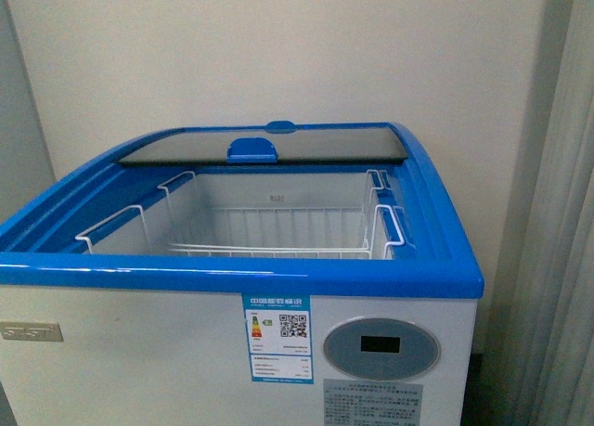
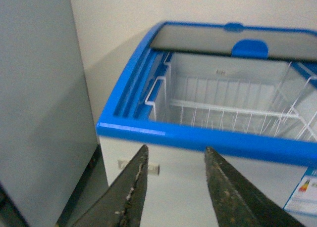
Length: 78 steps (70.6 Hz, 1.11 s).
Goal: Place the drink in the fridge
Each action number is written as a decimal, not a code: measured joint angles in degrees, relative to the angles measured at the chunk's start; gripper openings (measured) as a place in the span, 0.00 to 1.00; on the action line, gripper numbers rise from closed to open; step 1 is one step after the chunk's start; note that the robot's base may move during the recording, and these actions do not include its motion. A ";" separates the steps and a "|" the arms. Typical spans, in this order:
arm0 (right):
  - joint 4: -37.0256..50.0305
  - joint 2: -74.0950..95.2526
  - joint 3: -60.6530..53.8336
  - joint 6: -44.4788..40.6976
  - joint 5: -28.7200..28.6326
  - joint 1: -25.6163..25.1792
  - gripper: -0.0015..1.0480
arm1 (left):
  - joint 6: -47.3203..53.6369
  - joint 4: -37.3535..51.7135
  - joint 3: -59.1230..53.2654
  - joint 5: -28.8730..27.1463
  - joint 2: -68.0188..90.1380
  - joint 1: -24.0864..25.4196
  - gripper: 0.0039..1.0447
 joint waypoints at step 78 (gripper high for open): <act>-29.00 97.94 104.28 -47.89 14.60 26.43 0.40 | 0.37 -12.59 -14.36 0.17 -28.92 0.04 0.02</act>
